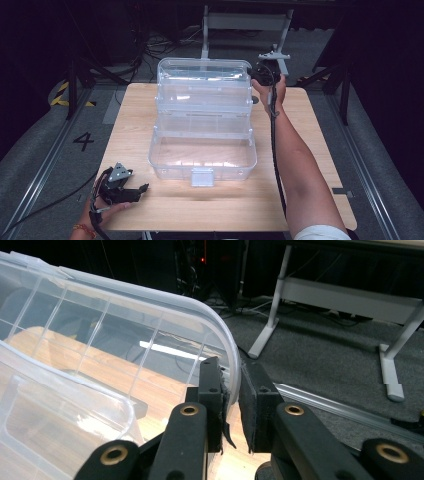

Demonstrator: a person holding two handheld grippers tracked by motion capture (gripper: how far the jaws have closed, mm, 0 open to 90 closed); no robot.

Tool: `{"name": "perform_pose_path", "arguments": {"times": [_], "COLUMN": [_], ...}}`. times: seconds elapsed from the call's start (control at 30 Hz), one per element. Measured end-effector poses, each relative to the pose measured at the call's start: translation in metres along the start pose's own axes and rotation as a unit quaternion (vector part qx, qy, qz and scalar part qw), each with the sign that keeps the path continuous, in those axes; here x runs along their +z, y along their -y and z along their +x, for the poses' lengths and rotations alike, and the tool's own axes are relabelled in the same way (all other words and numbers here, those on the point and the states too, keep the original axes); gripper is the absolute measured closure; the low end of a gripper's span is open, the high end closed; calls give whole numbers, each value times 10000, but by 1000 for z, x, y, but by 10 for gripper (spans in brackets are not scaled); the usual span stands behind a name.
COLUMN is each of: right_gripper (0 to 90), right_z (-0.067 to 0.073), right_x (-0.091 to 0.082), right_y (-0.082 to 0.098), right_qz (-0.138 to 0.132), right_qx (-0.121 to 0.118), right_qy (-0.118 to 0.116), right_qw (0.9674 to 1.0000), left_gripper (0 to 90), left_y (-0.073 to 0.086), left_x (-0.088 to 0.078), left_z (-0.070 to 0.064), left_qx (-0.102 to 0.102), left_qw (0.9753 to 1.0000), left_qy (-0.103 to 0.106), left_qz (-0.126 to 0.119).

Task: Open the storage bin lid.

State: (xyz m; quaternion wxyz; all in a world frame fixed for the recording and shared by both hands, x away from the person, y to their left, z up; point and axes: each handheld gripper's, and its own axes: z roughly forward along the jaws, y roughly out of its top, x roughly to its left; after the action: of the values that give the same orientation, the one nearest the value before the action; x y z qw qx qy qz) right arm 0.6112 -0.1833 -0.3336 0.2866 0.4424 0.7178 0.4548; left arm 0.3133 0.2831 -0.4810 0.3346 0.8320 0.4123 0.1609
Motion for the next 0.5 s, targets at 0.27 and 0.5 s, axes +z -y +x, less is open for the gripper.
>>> {"name": "perform_pose_path", "arguments": {"times": [0.27,0.5], "right_gripper": [805,801], "right_z": [-1,-2], "right_x": [8,14], "right_y": [3,5], "right_qz": [231,355], "right_qx": [2,42], "right_qy": [84,108], "right_qw": [9997,9993], "left_gripper": [196,196], "left_y": [1,1], "left_x": [0,-1], "left_z": [-1,-1], "left_qx": [-12,-44], "left_qw": [10000,10000], "left_qy": [-4,-48], "left_qz": [-11,-9]}}
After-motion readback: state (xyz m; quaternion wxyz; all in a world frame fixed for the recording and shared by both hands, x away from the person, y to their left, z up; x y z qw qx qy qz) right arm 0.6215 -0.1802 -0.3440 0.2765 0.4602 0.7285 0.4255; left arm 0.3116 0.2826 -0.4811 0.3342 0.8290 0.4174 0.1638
